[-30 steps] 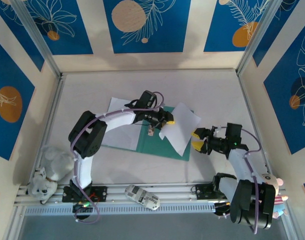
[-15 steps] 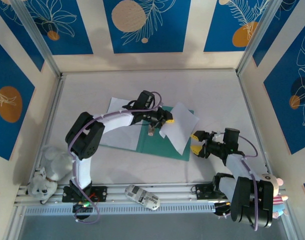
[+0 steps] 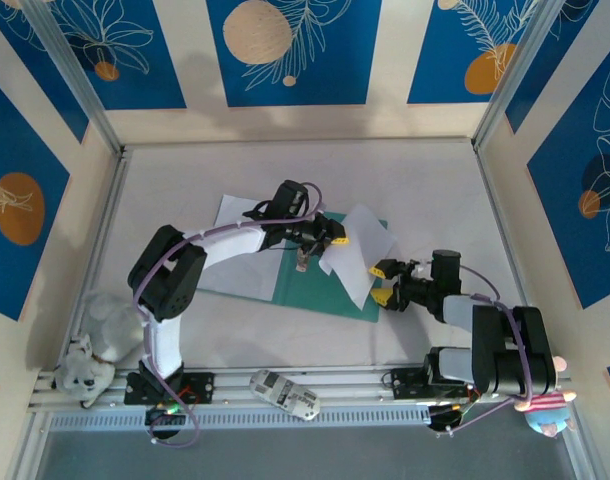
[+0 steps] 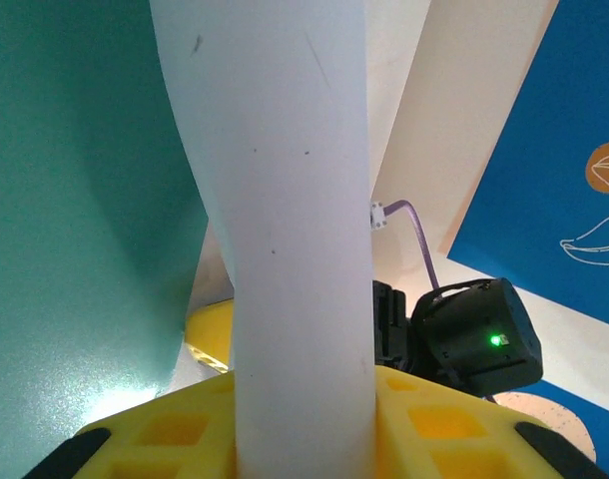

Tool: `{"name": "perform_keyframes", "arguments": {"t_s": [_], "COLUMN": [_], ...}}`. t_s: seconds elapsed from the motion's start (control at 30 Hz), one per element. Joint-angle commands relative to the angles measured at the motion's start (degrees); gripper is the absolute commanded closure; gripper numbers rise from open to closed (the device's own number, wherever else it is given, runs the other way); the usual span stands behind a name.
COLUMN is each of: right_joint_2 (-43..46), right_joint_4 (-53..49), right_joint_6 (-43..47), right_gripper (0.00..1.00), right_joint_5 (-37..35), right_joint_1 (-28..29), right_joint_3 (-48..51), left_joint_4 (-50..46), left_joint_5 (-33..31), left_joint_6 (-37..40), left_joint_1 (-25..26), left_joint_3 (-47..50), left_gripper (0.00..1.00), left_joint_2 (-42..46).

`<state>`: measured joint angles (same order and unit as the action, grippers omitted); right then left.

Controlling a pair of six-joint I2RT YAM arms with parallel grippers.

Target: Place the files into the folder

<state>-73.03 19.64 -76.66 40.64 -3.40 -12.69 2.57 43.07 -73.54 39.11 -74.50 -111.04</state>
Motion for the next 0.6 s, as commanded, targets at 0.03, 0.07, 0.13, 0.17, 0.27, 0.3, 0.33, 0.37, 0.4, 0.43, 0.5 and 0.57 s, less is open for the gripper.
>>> {"name": "perform_keyframes", "arguments": {"t_s": [0.03, 0.07, 0.13, 0.17, 0.27, 0.3, 0.33, 0.37, 0.4, 0.43, 0.5, 0.57], "right_joint_2": [1.37, 1.9, 2.74, 3.06, 4.24, 4.59, 4.87, 5.08, 5.3, 5.51, 6.18, 7.25], "right_joint_4": [5.21, 5.23, 7.01, 8.34, 9.05, 9.14, 9.43, 9.46, 9.6, 10.03, 10.42, 10.51], "right_joint_6": [-1.79, -1.92, -3.13, -3.8, -4.27, -4.27, -4.27, -4.31, -4.41, -4.62, -4.78, -4.73], "right_gripper": [0.36, 0.36, 0.36, 0.36, 0.36, 0.36, 0.36, 0.36, 0.36, 0.36, 0.36, 0.36], "right_joint_5": [-1.44, -1.89, -2.45, -2.65, -2.7, -2.59, -2.51, -2.2, -1.85, -1.63, -1.12, -0.74], "right_joint_1": [0.29, 0.33, 0.24, 0.16, 0.08, 0.01, -0.03, -0.19, -0.37, -0.59, -0.99, -1.34], "right_joint_3": [-1.81, -1.87, -1.47, -1.21, -1.5, -1.55, -1.55, -1.66, -1.6, -1.47, -1.28, -1.11], "left_joint_4": [0.94, 1.03, 1.04, 1.04, 0.94, 0.99, 1.2, 1.38, 1.56, 1.65, 2.19, 3.1], "left_joint_5": [1.31, 1.46, 1.63, 1.59, 1.58, 1.62, 1.63, 1.62, 1.61, 1.56, 1.52, 1.66], "left_joint_6": [-0.66, -0.77, -0.82, -0.77, -0.82, -0.81, -0.95, -1.17, -1.2, -1.27, -1.63, -2.26], "left_joint_1": [-0.59, -0.52, -0.53, -0.57, -0.55, -0.61, -0.62, -0.59, -0.61, -0.66, -0.75, -0.88], "left_joint_3": [0.41, 0.32, 0.32, 0.38, 0.67, 0.79, 0.99, 1.18, 1.28, 1.45, 1.87, 2.38], "left_gripper": [0.69, 0.69, 0.69, 0.69, 0.69, 0.69, 0.69, 0.69, 0.69, 0.69, 0.69, 0.69], "left_joint_2": [2.06, 2.07, 2.15, 2.23, 2.41, 2.41, 2.51, 2.54, 2.6, 2.66, 2.81, 2.85]}}
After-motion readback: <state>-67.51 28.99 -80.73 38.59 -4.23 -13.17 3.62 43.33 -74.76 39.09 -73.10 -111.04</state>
